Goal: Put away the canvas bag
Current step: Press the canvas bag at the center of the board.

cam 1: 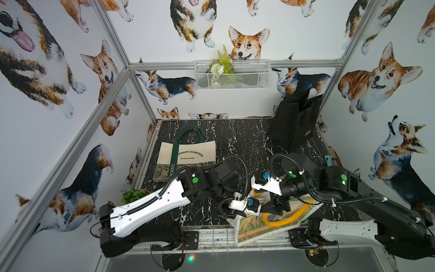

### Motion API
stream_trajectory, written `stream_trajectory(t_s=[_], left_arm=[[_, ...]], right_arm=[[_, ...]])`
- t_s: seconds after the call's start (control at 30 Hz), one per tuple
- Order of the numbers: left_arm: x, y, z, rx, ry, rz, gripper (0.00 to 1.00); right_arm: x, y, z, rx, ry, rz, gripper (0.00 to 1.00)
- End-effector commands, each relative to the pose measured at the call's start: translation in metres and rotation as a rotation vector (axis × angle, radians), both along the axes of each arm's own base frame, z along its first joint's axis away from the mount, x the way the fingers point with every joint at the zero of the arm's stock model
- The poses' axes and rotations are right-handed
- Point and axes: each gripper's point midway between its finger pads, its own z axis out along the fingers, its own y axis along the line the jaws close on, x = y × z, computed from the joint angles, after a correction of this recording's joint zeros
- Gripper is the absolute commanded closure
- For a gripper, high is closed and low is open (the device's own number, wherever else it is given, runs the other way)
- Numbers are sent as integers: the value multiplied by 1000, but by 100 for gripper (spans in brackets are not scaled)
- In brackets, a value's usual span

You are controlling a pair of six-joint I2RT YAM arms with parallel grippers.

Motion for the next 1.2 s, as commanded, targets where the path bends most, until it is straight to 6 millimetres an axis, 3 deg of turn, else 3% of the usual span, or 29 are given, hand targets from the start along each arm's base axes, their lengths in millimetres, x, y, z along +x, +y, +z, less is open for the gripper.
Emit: stream_trajectory(t_s=[0.0, 0.1, 0.2, 0.37, 0.73, 0.83, 0.87, 0.93, 1.03, 1.17], left_arm=[[-1, -10, 22, -117, -9, -44, 100], [-1, -11, 26, -153, 15, -46, 100], [-1, -12, 22, -154, 46, -55, 100], [6, -20, 21, -156, 63, -54, 100], [42, -43, 53, -297, 93, 64, 100], [44, -49, 55, -316, 111, 70, 100], [45, -51, 56, -322, 118, 76, 98], [48, -55, 58, -339, 145, 107, 80], [56, -65, 64, -364, 206, 187, 59], [72, -76, 57, -345, 303, 331, 48]], right_arm=[[-7, 4, -20, -14, 69, 9, 35], [-8, 4, -30, 16, 87, -18, 36], [-3, -2, -31, 15, 77, -72, 51], [-3, -15, -24, -6, 69, -110, 67], [-9, -45, -5, 19, 72, -172, 98], [-11, -51, -5, 2, 96, -192, 100], [-12, -52, -5, -3, 109, -202, 100], [-12, -53, -4, -12, 147, -234, 100], [-12, -52, -1, -39, 212, -287, 100], [-6, -51, 5, -40, 254, -361, 100]])
